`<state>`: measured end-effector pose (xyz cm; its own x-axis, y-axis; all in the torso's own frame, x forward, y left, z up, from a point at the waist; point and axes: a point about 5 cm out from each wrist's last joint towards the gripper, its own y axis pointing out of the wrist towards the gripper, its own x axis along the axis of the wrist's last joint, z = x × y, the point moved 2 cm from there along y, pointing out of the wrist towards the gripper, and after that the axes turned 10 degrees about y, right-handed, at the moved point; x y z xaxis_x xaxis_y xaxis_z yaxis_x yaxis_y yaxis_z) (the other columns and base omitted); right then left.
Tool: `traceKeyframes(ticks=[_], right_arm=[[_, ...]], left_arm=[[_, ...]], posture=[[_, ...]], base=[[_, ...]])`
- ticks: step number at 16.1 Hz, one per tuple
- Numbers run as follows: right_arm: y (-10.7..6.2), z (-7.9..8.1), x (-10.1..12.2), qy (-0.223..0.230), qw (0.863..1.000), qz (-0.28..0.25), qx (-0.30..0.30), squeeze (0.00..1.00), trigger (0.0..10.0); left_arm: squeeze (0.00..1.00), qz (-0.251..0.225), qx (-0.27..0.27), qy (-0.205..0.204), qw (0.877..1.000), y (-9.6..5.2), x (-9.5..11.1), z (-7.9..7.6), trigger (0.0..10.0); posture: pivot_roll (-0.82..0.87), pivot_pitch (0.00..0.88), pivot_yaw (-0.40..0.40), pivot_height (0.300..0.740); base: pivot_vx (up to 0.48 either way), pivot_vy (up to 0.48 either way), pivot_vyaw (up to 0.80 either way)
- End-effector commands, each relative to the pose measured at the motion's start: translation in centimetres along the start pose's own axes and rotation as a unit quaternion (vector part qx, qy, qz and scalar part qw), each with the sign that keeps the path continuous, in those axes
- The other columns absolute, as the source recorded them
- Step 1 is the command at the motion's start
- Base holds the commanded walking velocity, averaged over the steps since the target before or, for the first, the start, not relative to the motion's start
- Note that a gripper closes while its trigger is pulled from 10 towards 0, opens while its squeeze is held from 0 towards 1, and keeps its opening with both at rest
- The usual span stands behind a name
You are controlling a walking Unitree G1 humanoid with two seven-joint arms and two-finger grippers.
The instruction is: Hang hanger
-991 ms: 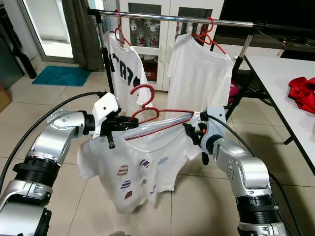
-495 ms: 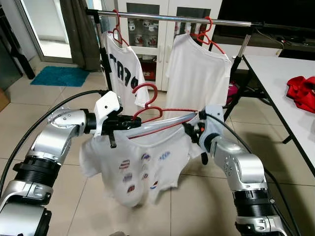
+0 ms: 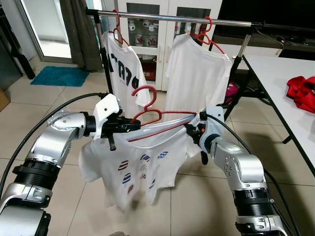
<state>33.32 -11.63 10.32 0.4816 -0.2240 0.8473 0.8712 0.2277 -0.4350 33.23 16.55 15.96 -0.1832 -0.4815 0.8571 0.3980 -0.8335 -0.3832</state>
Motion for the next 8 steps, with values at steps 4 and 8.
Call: traceKeyframes(ticks=[4, 8], right_arm=[[0.05, -0.25, 0.64, -0.001, 1.000, -0.014, -0.004, 0.00, 1.5], [-0.02, -0.53, 0.60, -0.007, 1.000, -0.017, -0.003, 0.00, 0.0]], left_arm=[[0.00, -0.013, -0.001, 0.015, 1.000, -0.23, 1.02, 0.17, 0.0], [0.00, -0.008, 0.000, 0.015, 1.000, -0.38, 0.90, 0.21, 0.0]], posture=[[-0.13, 0.000, -0.012, 0.740], [-0.13, 0.000, -0.012, 0.740]], base=[[0.000, 0.000, 0.00], [0.000, 0.000, 0.00]])
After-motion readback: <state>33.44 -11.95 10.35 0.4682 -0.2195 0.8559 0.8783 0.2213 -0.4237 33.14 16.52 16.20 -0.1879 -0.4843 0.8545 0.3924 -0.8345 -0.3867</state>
